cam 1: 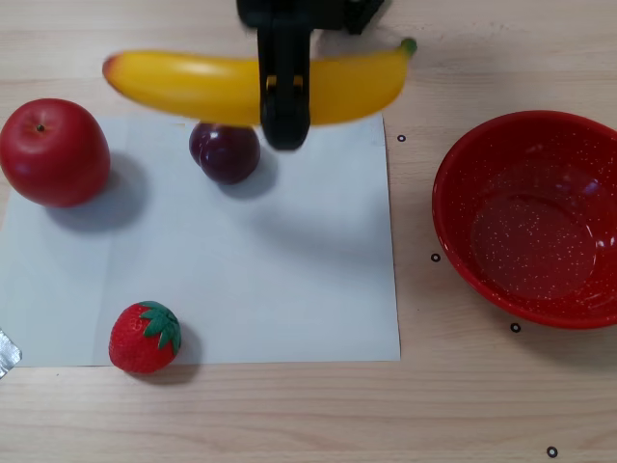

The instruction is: Grasp the banana and put it in the red bowl.

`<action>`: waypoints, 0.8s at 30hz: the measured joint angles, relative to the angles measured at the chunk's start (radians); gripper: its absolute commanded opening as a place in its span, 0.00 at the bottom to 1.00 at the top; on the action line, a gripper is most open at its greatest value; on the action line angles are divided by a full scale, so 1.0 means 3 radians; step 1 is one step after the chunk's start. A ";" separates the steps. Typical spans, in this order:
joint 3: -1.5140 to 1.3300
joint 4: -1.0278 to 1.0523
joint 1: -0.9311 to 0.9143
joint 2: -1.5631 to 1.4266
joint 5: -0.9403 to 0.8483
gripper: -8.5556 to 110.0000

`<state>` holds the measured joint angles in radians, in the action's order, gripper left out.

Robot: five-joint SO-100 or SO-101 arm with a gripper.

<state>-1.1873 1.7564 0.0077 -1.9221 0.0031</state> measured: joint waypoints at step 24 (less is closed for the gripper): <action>-0.0230 -0.1657 -0.1871 -0.0072 -0.0879 0.07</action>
<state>-1.2563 1.2594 -0.5538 -1.9436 -0.2608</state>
